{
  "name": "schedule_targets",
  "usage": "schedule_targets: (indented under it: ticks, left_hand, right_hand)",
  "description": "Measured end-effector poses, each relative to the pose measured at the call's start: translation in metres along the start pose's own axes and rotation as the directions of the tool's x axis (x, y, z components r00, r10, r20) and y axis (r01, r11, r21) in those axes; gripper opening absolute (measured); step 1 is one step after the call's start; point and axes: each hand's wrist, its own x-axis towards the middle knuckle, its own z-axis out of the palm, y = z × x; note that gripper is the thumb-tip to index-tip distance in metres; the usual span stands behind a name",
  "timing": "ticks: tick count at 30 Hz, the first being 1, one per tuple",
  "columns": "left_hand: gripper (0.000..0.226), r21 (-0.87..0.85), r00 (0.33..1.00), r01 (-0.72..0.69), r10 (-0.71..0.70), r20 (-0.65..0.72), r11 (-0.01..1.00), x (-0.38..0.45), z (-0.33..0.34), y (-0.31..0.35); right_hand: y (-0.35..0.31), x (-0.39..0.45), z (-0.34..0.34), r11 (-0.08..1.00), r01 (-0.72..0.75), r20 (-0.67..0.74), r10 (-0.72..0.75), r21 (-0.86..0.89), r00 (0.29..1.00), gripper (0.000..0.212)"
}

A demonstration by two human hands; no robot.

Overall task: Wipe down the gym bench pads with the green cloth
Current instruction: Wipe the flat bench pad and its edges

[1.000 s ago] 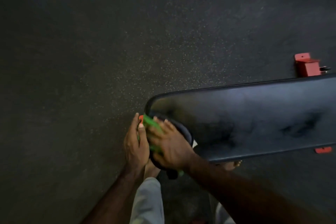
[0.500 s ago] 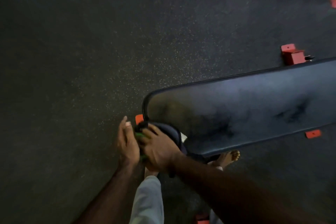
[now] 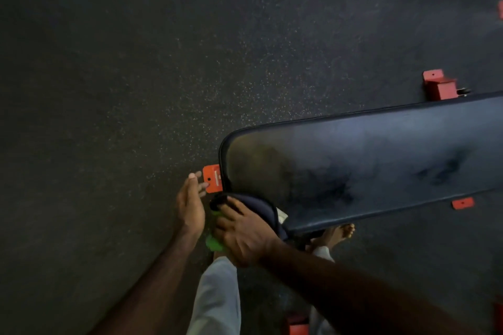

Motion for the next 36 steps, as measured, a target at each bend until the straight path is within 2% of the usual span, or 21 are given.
schedule_targets:
  ticks: [5, 7, 9, 11, 13, 17, 18, 19, 22, 23, 24, 25, 26, 28, 29, 30, 31, 32, 33, 35, 36]
  left_hand:
    - [0.044, 0.023, 0.995, 0.041, -0.043, 0.095, 0.999, -0.004, 0.005, 0.006]
    - [0.032, 0.057, 0.995, -0.044, 0.039, 0.091, 0.997, -0.01, 0.008, 0.006]
    - [0.035, 0.138, 0.985, -0.15, 0.136, 0.102, 0.979, -0.014, 0.009, 0.009]
    - [0.039, 0.206, 0.981, -0.17, 0.146, 0.13, 0.964, -0.014, 0.014, 0.012]
    - [0.039, 0.196, 0.982, -0.181, 0.165, 0.094, 0.964, -0.012, 0.019, 0.017]
    - [0.04, 0.18, 0.98, -0.2, 0.201, 0.013, 0.963, -0.013, 0.025, 0.028]
    - [0.04, 0.193, 0.976, -0.214, 0.215, 0.018, 0.958, -0.014, 0.027, 0.027]
    - [0.04, 0.207, 0.969, -0.246, 0.247, 0.022, 0.947, -0.014, 0.029, 0.027]
    - [0.039, 0.274, 0.934, -0.352, 0.356, 0.036, 0.895, -0.011, 0.034, 0.026]
    - [0.04, 0.298, 0.918, -0.389, 0.394, 0.048, 0.872, -0.01, 0.035, 0.026]
    - [0.04, 0.317, 0.905, -0.418, 0.421, 0.062, 0.851, -0.01, 0.037, 0.027]
    - [0.04, 0.333, 0.892, -0.444, 0.446, 0.075, 0.832, -0.01, 0.038, 0.028]
    - [0.04, 0.349, 0.879, -0.468, 0.468, 0.088, 0.812, -0.011, 0.042, 0.029]
    - [0.041, 0.405, 0.858, -0.501, 0.501, 0.116, 0.765, -0.015, 0.047, 0.033]
    - [0.042, 0.445, 0.851, -0.509, 0.509, 0.132, 0.736, -0.017, 0.053, 0.036]
    - [0.043, 0.476, 0.847, -0.513, 0.511, 0.147, 0.714, -0.02, 0.058, 0.037]
    - [0.044, 0.49, 0.84, -0.524, 0.517, 0.163, 0.697, -0.021, 0.065, 0.04]
    - [0.044, 0.494, 0.826, -0.547, 0.533, 0.184, 0.676, -0.023, 0.072, 0.041]
    - [0.043, 0.494, 0.805, -0.577, 0.554, 0.212, 0.65, -0.025, 0.081, 0.042]
    - [0.046, 0.491, 0.775, -0.622, 0.567, 0.278, 0.61, -0.028, 0.099, 0.044]
    - [0.049, 0.489, 0.771, -0.631, 0.556, 0.311, 0.602, -0.029, 0.107, 0.045]
  right_hand:
    - [0.034, -0.063, 0.021, 0.986, 0.137, -0.099, -0.146, -0.09, 0.984, 0.049]
    - [0.048, -0.083, 0.03, 0.984, 0.129, -0.115, -0.143, -0.124, 0.983, 0.055]
    - [0.06, -0.107, 0.034, 0.992, 0.02, -0.138, -0.037, -0.121, 0.99, 0.064]
    - [0.071, -0.133, 0.035, 0.985, -0.17, -0.194, 0.164, -0.017, 0.967, 0.074]
    - [0.076, -0.151, 0.033, 0.908, -0.373, -0.268, 0.414, 0.19, 0.87, 0.076]
    - [0.038, -0.131, 0.037, 0.516, -0.641, -0.276, 0.853, 0.568, 0.443, 0.074]
    - [0.025, -0.117, 0.036, 0.463, -0.645, -0.233, 0.881, 0.608, 0.412, 0.075]
    - [0.016, -0.107, 0.034, 0.485, -0.62, -0.207, 0.86, 0.617, 0.467, 0.077]
    - [0.043, -0.097, 0.024, 0.78, -0.44, -0.245, 0.579, 0.446, 0.778, 0.074]
    - [0.066, -0.1, 0.019, 0.846, -0.389, -0.264, 0.494, 0.363, 0.828, 0.074]
    - [0.091, -0.106, 0.014, 0.87, -0.385, -0.283, 0.471, 0.308, 0.836, 0.073]
    - [0.113, -0.11, 0.009, 0.846, -0.434, -0.312, 0.522, 0.311, 0.794, 0.073]
    - [0.134, -0.119, 0.007, 0.769, -0.52, -0.352, 0.635, 0.371, 0.688, 0.072]
    - [0.151, -0.136, 0.006, 0.498, -0.639, -0.355, 0.867, 0.586, 0.35, 0.071]
    - [0.146, -0.14, 0.008, 0.38, -0.65, -0.315, 0.923, 0.658, 0.221, 0.071]
    - [0.133, -0.139, 0.014, 0.322, -0.655, -0.286, 0.944, 0.684, 0.166, 0.072]
    - [0.118, -0.139, 0.019, 0.328, -0.664, -0.275, 0.943, 0.672, 0.187, 0.072]
    - [0.1, -0.136, 0.027, 0.406, -0.665, -0.284, 0.914, 0.627, 0.29, 0.073]
    - [0.084, -0.134, 0.031, 0.534, -0.63, -0.283, 0.842, 0.564, 0.459, 0.074]
    - [0.075, -0.134, 0.031, 0.806, -0.443, -0.231, 0.553, 0.394, 0.801, 0.078]
    - [0.087, -0.136, 0.027, 0.892, -0.33, -0.208, 0.402, 0.309, 0.892, 0.08]
